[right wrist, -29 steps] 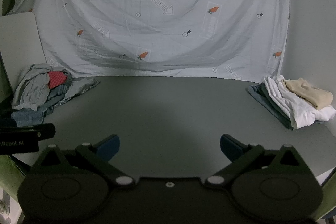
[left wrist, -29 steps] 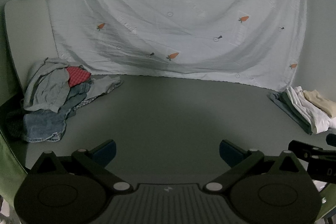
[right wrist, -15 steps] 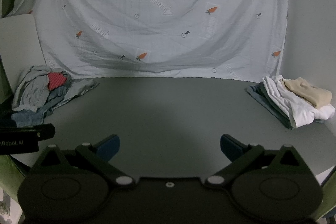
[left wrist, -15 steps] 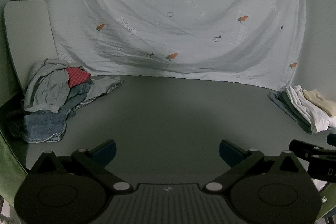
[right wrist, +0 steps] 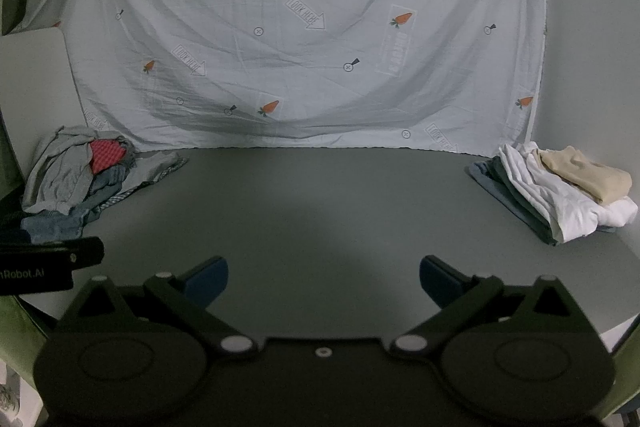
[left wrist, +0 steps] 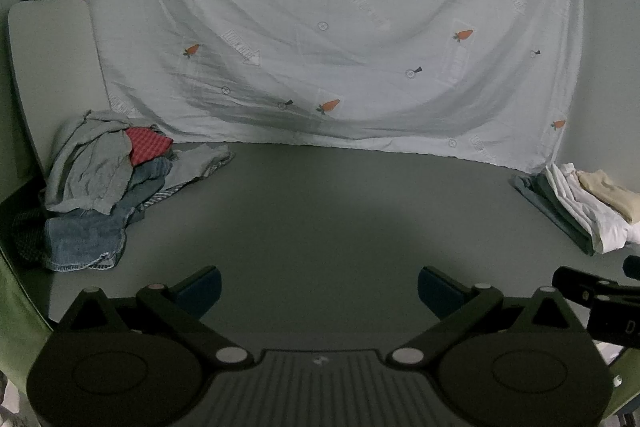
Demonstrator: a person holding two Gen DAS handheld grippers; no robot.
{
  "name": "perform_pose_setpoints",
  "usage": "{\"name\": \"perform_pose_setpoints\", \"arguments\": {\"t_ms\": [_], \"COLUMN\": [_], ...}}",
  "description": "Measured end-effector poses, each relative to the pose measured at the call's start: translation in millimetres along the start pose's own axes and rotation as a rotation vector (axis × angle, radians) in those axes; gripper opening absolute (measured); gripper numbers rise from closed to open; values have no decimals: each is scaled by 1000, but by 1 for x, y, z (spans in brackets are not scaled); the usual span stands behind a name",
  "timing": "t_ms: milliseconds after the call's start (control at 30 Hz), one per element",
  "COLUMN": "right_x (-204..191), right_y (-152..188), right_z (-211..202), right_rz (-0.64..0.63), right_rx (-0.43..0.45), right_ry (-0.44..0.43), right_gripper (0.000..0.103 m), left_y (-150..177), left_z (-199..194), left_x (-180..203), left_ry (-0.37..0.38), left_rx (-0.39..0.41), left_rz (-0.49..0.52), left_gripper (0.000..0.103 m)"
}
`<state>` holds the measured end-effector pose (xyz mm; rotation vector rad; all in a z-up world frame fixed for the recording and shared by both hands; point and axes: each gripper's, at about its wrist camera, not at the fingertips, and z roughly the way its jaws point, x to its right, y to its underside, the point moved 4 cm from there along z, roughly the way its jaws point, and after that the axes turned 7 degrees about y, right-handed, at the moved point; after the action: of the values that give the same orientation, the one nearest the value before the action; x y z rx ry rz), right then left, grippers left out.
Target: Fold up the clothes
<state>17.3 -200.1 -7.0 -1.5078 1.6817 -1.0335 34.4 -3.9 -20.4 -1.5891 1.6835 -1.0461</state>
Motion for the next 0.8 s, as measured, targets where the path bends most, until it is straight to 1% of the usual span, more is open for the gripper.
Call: {"name": "perform_pose_setpoints", "arguments": {"t_ms": [167, 800], "right_x": [-2, 5], "right_y": [1, -1], "right_z": [-1, 3], "right_rz": [1, 5], "right_rx": [-1, 2], "right_ry": [6, 11], "right_gripper": [103, 103], "left_y": [1, -1], "left_z": [1, 2], "left_x": [-4, -5], "left_ry": [7, 2], "left_rx": [-7, -9], "left_rz": [-16, -11], "left_gripper": [103, 103]}}
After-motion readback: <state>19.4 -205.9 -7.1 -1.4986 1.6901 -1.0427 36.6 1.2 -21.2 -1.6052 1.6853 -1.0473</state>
